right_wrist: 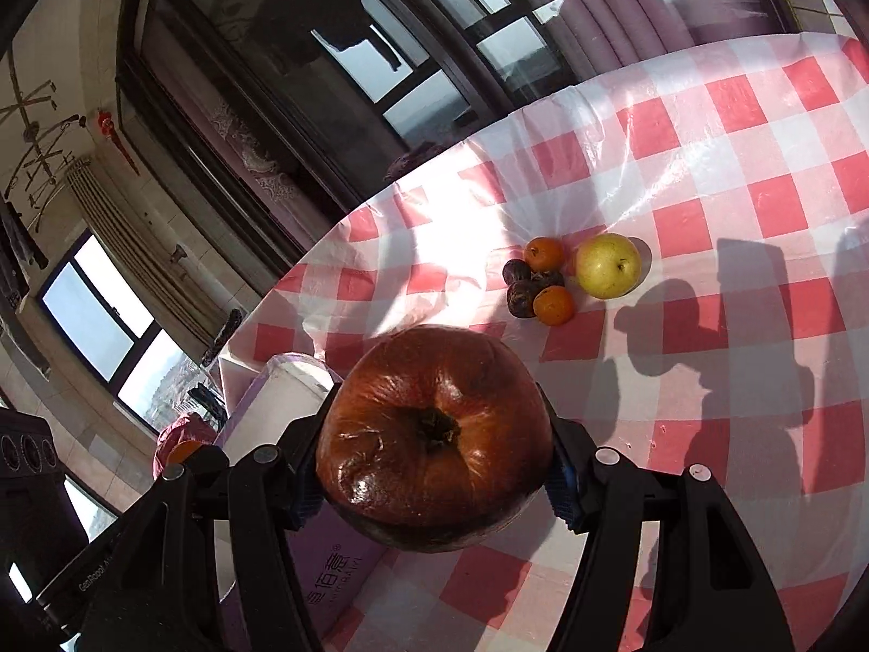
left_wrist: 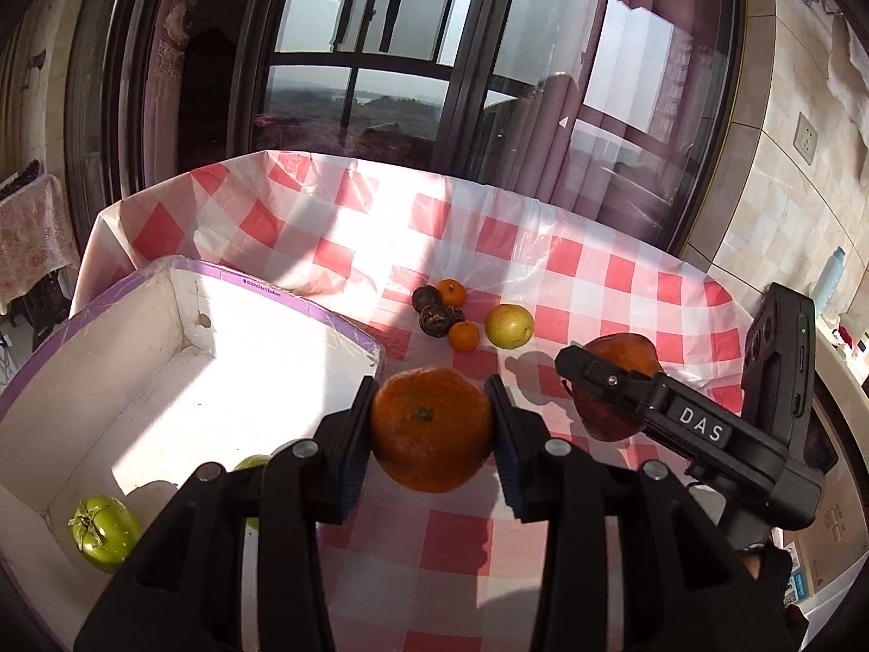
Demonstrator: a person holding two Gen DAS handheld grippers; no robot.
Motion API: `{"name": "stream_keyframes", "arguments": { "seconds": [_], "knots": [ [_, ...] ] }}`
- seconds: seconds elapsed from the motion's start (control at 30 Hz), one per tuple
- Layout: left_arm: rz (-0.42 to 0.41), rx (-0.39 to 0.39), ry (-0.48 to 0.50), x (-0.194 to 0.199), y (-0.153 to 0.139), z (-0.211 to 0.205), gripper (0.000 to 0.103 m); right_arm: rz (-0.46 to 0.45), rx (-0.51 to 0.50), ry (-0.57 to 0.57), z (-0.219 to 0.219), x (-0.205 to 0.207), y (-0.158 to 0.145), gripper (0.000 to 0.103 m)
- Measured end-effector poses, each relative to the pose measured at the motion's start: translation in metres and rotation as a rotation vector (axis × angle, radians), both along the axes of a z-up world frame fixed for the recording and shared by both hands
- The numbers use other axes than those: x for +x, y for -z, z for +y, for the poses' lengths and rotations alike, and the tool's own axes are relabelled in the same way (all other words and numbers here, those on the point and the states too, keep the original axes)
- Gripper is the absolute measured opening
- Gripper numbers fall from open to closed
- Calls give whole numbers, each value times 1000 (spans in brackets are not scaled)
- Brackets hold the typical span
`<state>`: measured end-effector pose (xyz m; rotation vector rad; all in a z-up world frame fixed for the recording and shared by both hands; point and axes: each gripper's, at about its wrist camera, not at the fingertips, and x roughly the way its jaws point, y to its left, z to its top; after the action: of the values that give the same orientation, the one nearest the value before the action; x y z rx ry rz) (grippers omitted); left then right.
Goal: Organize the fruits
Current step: 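Carry the red apple and mandarin with both grippers over the white box, then lower the apple and mandarin into the box and open both grippers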
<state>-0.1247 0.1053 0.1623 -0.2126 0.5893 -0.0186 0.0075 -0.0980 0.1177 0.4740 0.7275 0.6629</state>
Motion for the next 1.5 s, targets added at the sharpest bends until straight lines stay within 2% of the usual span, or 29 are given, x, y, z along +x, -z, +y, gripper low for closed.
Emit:
{"name": "stream_keyframes", "arguments": {
  "seconds": [0.1, 0.23, 0.37, 0.47, 0.57, 0.7, 0.87, 0.93, 0.97, 1.03, 1.1, 1.23, 1.33, 1.5],
  "knots": [
    [2, 15, -58, -15, -13, 37, 40, -51, -22, -101, 39, -19, -25, 63],
    [51, 62, -128, -29, -17, 86, 40, -96, -55, -234, 94, -45, -45, 63],
    [137, 112, -183, -37, -6, 127, 40, -142, -99, -357, 148, -73, -58, 63],
    [220, 127, -192, -36, 10, 151, 40, -177, -180, -405, 183, -88, -60, 63],
    [301, 162, -183, -33, 29, 164, 40, -148, -264, -436, 210, -90, -50, 63],
    [389, 215, -156, -28, 53, 173, 40, -80, -422, -465, 238, -83, -21, 63],
    [505, 275, -94, -17, 70, 179, 40, -27, -688, -505, 265, -74, 14, 63],
    [586, 293, -64, -11, 79, 181, 40, -25, -805, -536, 276, -76, 25, 63],
    [606, 288, -50, -9, 82, 183, 40, -24, -856, -551, 281, -77, 30, 63],
    [646, 325, -36, -5, 81, 182, 40, -32, -955, -579, 291, -78, 40, 63],
    [695, 305, -23, -2, 80, 184, 40, -63, -1048, -582, 299, -79, 44, 63],
    [713, 292, -14, -1, 82, 195, 40, -69, -1116, -593, 306, -75, 48, 63],
    [714, 301, -43, 1, 86, 202, 40, -86, -1157, -595, 311, -74, 51, 63],
    [770, 278, -96, 7, 99, 218, 40, -139, -1251, -633, 330, -76, 63, 63]
  ]
}}
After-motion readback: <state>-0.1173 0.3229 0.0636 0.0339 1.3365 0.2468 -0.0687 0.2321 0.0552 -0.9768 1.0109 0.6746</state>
